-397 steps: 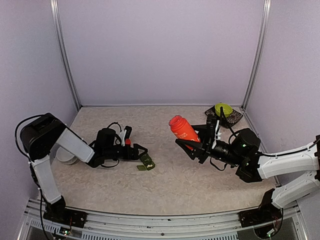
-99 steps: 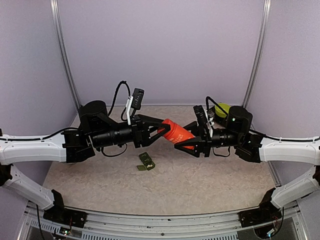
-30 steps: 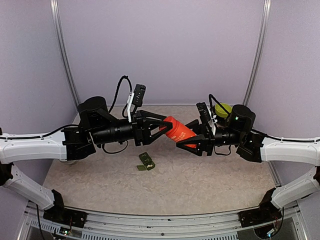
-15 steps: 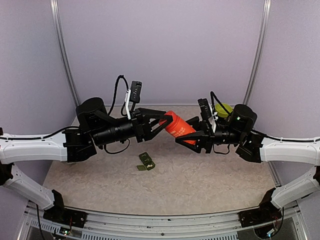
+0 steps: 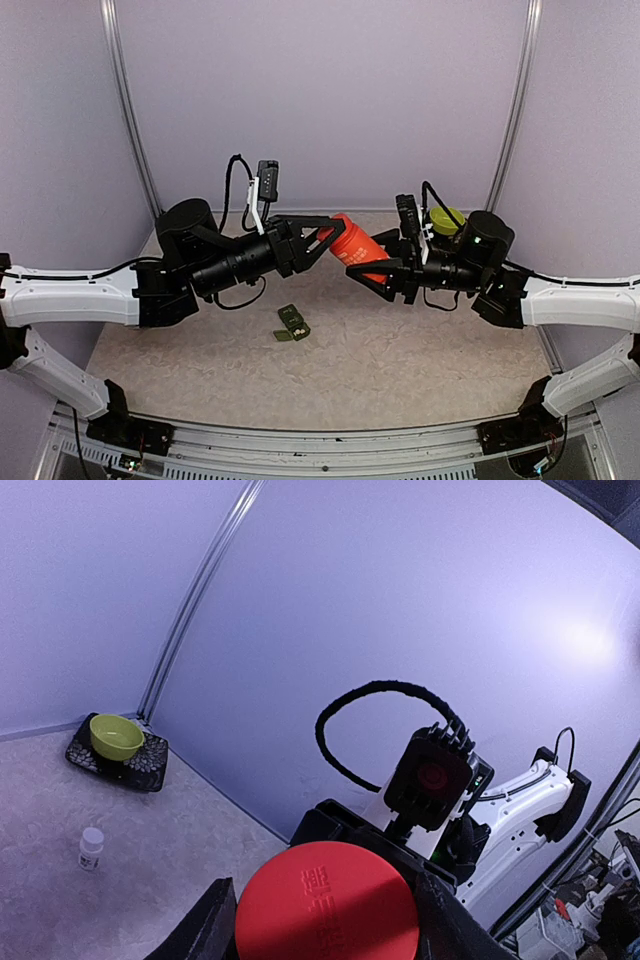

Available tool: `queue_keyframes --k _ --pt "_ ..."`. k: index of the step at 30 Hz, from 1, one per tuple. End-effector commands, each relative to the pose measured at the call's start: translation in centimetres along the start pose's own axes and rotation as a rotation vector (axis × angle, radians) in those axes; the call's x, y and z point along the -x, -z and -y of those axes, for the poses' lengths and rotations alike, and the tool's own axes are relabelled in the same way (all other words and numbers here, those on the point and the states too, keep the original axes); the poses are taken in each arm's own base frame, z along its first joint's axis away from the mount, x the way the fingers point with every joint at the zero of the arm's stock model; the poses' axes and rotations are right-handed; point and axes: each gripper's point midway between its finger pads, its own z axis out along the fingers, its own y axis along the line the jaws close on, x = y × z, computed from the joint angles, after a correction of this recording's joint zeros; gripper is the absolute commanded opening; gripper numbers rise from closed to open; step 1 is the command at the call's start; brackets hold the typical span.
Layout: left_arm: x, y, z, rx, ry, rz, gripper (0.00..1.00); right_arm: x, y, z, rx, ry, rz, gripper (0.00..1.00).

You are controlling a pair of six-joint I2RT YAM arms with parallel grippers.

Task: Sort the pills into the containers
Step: Close the lid of the pill bottle.

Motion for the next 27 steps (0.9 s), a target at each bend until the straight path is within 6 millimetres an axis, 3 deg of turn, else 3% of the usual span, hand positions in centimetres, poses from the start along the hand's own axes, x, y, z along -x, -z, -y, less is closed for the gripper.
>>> queue_keyframes --k 1,11,22,27 --pt "-5.0 -0.3 0.8 -0.017 0.050 -0.147 0.54 2.8 0.2 1.1 -0.110 0.054 0.086 0.00" --pt "-5.8 -1.1 0.9 -0.017 0.100 -0.154 0.56 3.7 0.0 1.4 -0.143 0.087 0.102 0.00" --pt "-5.7 -1.1 -0.6 0.079 0.197 -0.141 0.56 2.8 -0.2 3.1 -0.282 0.118 0.069 0.00" --pt "-6.1 -1.1 0.0 0.042 0.179 -0.148 0.56 3.5 0.1 3.2 -0.305 0.107 0.088 0.00"
